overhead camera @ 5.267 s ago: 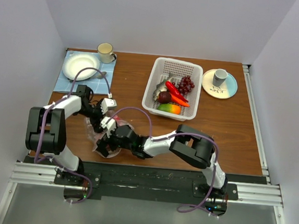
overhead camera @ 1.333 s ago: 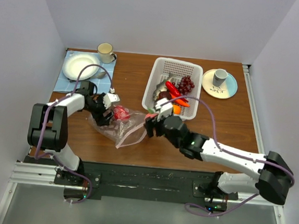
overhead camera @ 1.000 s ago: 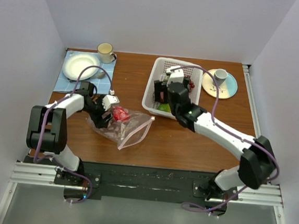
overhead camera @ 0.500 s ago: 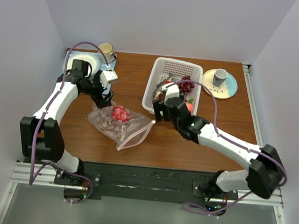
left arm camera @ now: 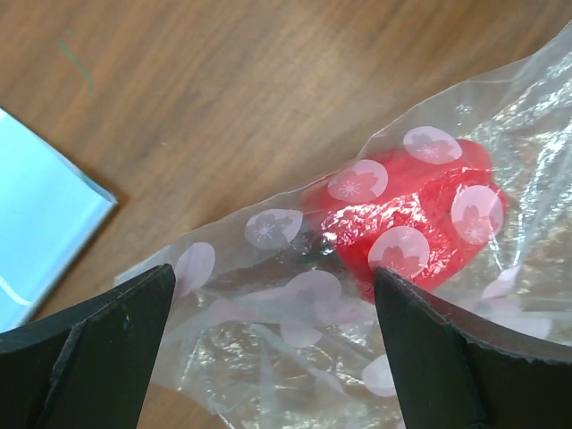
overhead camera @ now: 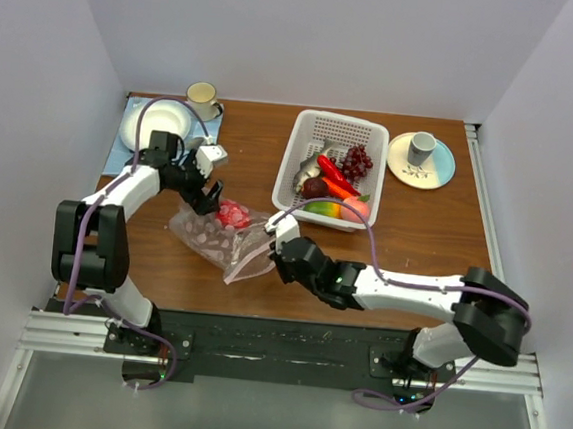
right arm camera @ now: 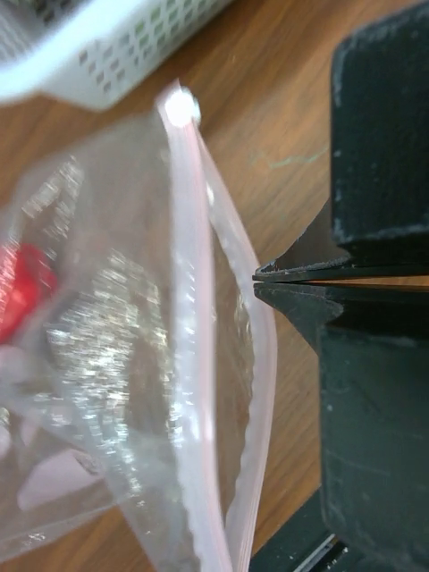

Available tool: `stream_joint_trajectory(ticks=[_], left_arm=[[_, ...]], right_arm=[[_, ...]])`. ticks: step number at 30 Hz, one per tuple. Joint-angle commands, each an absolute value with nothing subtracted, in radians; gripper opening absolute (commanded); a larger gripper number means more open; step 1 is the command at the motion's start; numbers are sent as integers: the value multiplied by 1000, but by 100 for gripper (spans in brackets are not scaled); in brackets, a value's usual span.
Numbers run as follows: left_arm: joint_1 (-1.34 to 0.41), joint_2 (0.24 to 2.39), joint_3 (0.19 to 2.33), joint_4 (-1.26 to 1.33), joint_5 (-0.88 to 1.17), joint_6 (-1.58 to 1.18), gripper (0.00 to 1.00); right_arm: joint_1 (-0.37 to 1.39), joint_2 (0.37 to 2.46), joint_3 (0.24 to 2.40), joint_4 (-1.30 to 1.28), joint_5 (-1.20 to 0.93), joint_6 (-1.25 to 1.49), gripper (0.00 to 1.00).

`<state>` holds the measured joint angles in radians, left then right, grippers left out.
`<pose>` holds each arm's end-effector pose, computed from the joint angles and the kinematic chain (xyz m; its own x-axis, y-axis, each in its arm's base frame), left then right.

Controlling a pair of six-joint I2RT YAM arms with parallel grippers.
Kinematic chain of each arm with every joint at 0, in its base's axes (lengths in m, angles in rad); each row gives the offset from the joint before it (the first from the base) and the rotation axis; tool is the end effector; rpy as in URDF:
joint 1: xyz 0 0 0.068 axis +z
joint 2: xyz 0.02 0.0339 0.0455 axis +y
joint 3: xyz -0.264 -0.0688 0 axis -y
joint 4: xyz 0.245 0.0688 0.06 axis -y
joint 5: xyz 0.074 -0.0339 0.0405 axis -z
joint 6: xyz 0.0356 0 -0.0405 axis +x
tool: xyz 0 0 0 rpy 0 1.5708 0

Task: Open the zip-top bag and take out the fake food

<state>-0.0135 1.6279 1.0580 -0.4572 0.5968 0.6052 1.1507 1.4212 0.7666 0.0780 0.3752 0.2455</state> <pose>0.3269 -0.0244 0.2069 -0.5320 0.4778 -0.6991 0.7351 0.6704 -0.1012 0.1348 0.2698 0.2146 -0.3917 -0.3224 -0.8617 -0.6485 0.7612 0.0100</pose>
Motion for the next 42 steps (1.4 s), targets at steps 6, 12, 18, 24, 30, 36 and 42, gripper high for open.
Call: stream_joint_trajectory(ticks=[6, 12, 18, 24, 30, 36, 42], left_arm=[[-25, 1678, 1032, -348, 511, 617, 98], [-28, 1687, 1009, -341, 499, 641, 97], [-46, 1712, 1003, -341, 505, 655, 97], [-81, 1733, 976, -344, 485, 693, 97], [-106, 1741, 954, -376, 472, 747, 96], [-127, 1744, 966, -463, 494, 805, 96], [-141, 1753, 976, -499, 499, 815, 95]], right_arm=[[1155, 1640, 896, 267, 388, 201, 9], [1155, 1710, 976, 285, 397, 173, 29], [1154, 1814, 1003, 408, 500, 108, 77], [1147, 1948, 965, 715, 561, -35, 95], [1114, 2025, 1043, 696, 535, -17, 96], [1092, 2022, 1045, 696, 483, -20, 95], [1089, 1988, 1034, 646, 352, 31, 72]])
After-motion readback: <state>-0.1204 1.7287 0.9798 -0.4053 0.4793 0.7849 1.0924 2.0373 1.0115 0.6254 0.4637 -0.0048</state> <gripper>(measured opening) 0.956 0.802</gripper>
